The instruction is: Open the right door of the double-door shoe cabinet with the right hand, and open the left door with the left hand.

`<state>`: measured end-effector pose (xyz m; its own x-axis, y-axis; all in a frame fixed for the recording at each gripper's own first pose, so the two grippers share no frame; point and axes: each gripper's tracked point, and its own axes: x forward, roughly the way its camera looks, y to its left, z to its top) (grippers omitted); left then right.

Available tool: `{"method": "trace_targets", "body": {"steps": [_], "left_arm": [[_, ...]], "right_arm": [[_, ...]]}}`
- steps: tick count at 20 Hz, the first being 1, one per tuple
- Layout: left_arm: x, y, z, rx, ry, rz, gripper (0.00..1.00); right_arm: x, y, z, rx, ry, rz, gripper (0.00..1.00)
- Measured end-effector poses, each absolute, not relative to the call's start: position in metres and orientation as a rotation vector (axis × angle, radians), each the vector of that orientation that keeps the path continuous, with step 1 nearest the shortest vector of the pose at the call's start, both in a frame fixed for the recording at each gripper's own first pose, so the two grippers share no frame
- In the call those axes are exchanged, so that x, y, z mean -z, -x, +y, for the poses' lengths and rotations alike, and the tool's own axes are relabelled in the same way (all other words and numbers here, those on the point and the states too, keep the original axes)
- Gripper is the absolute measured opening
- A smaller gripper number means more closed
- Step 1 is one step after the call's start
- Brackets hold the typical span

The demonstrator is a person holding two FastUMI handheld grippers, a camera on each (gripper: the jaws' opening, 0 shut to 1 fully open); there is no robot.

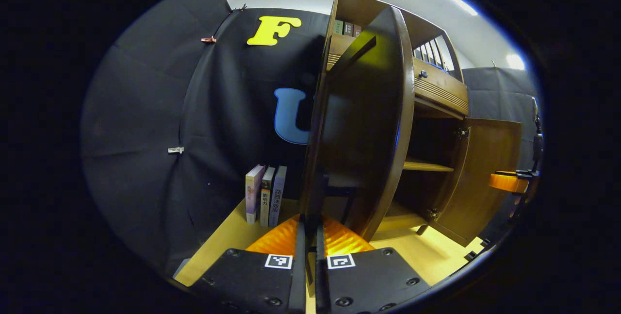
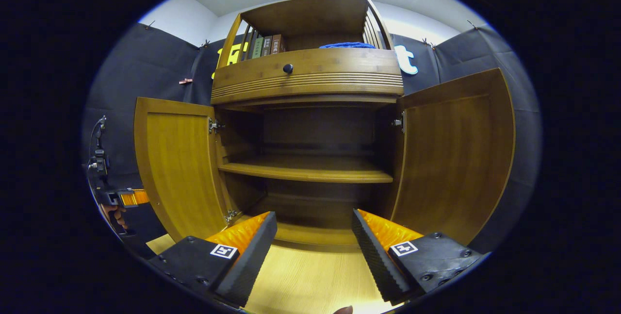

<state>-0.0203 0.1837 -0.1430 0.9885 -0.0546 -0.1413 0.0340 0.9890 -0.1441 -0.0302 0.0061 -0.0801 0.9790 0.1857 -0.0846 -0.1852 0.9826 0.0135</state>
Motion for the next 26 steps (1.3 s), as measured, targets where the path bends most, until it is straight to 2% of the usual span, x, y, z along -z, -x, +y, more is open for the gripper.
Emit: {"method": "trace_targets", "body": {"steps": [6, 7, 8, 9, 10, 13, 14, 15, 19, 20, 24, 25, 26], "left_arm": [[0.142, 0.029, 0.184, 0.002, 0.101, 0.152, 0.13], [0.141, 0.032, 0.184, -0.009, 0.090, 0.151, 0.15], [0.141, 0.037, 0.186, -0.021, 0.083, 0.150, 0.16], [0.139, 0.042, 0.187, -0.033, 0.080, 0.149, 0.20], [0.137, 0.048, 0.188, -0.042, 0.079, 0.146, 0.22], [0.132, 0.067, 0.185, -0.052, 0.072, 0.138, 0.33], [0.131, 0.073, 0.180, -0.041, 0.075, 0.135, 0.36], [0.129, 0.078, 0.174, -0.026, 0.079, 0.132, 0.43], [0.116, 0.089, 0.160, -0.022, 0.072, 0.085, 0.95], [0.114, 0.090, 0.155, -0.022, 0.067, 0.078, 0.98], [0.102, 0.086, 0.134, -0.018, 0.077, 0.069, 0.95], [0.098, 0.085, 0.128, -0.010, 0.074, 0.062, 0.95], [0.096, 0.082, 0.122, -0.006, 0.066, 0.058, 0.95]], "right_arm": [[0.080, 0.033, 0.002, -0.177, -0.002, 0.080, 0.98], [0.079, 0.033, 0.001, -0.173, -0.002, 0.078, 0.94], [0.079, 0.032, 0.001, -0.168, -0.002, 0.074, 0.98], [0.078, 0.031, 0.000, -0.167, -0.003, 0.073, 0.98], [0.078, 0.029, 0.001, -0.168, -0.005, 0.071, 0.94], [0.078, 0.024, 0.005, -0.177, -0.004, 0.069, 0.94], [0.078, 0.023, 0.007, -0.180, -0.006, 0.069, 1.00], [0.076, 0.021, 0.009, -0.182, -0.009, 0.066, 1.00], [0.073, 0.020, 0.011, -0.186, -0.012, 0.055, 0.98], [0.073, 0.021, 0.010, -0.186, -0.012, 0.052, 0.98], [0.067, 0.022, 0.005, -0.171, -0.021, 0.039, 0.98], [0.065, 0.022, 0.005, -0.169, -0.023, 0.036, 0.94], [0.064, 0.022, 0.005, -0.168, -0.023, 0.035, 0.94]]}}
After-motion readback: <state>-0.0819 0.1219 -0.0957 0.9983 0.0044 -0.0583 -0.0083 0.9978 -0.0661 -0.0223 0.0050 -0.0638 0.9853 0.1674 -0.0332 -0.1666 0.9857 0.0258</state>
